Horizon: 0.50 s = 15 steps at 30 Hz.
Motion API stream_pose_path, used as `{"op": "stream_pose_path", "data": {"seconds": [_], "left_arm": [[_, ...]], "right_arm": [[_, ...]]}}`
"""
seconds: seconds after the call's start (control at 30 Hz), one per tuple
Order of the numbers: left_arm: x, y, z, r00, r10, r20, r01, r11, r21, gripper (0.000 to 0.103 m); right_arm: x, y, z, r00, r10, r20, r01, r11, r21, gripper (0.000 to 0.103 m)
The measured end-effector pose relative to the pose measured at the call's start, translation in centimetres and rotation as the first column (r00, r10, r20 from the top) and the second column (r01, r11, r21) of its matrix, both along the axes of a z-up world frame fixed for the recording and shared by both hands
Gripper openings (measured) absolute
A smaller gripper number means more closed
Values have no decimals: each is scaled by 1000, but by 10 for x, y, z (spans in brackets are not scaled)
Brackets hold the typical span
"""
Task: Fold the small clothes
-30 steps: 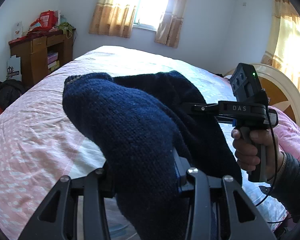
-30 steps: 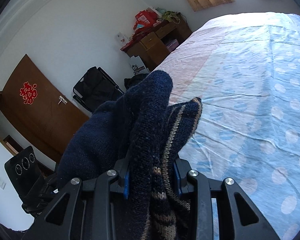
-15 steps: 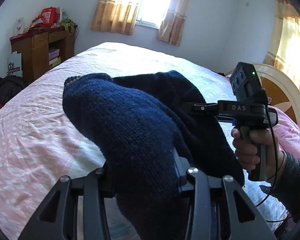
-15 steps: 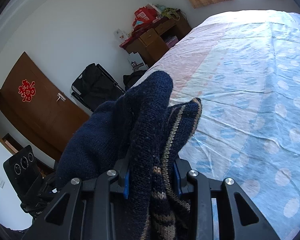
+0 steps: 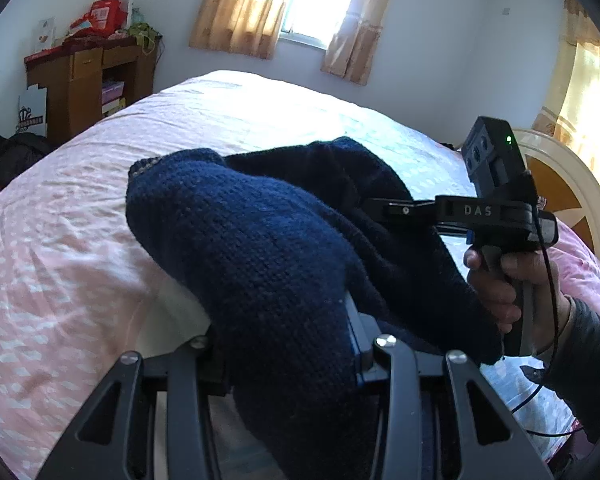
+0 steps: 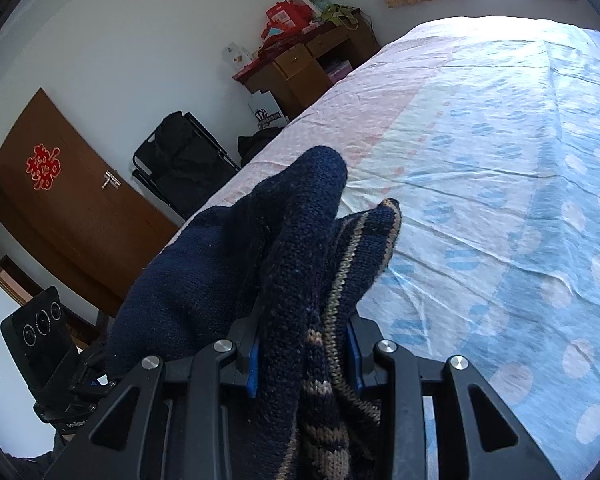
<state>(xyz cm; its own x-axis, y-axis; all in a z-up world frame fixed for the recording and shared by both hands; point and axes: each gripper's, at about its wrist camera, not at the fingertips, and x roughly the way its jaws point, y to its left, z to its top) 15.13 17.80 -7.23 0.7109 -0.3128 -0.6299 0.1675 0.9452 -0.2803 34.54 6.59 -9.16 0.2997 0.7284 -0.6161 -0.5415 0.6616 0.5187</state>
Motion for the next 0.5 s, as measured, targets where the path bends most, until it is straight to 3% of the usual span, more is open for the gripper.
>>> {"op": "stream_pose_path", "data": {"seconds": [0.5], "left_arm": [[-3, 4, -13, 999, 8, -37, -8, 1000, -7, 43]], "right_arm": [[10, 9, -10, 1000, -18, 0, 18, 999, -51, 30]]}}
